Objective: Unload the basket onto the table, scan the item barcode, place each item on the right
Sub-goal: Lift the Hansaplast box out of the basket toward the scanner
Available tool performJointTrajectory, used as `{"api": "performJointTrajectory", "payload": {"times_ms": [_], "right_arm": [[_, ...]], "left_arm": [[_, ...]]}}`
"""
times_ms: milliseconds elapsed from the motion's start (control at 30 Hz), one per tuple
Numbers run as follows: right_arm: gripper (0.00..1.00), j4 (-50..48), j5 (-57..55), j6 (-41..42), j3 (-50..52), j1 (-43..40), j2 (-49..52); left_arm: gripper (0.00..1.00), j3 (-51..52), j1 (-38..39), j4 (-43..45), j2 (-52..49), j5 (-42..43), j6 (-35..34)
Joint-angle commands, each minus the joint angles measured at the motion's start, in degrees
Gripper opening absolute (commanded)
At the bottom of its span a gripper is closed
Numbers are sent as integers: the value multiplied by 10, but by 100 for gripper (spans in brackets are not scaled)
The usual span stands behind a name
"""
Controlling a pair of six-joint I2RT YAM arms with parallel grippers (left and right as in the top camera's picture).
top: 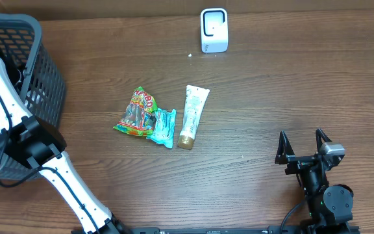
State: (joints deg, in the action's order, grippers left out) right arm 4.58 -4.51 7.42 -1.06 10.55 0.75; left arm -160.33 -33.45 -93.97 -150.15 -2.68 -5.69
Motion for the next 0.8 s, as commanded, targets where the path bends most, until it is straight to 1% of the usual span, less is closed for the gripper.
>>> {"api": "performJointTrajectory", "payload": {"times_ms": [0,67,133,467,767], "right_arm": [[100,-2,-4,-2,6,2,-5],[100,-2,-4,-2,6,2,-5],[100,-2,-3,-2,6,2,-5],[100,-2,-4,-2,6,2,-5],[100,-2,-4,-2,6,2,-5]], "left_arm": [[50,-60,0,-19,-7,-4,-12],[50,-93,0,-28,2,2,-12],[50,-99,0,-28,28,12,-12],[50,-101,1,-28,152,28,-12],[51,-101,2,-28,287,80,-12]]}}
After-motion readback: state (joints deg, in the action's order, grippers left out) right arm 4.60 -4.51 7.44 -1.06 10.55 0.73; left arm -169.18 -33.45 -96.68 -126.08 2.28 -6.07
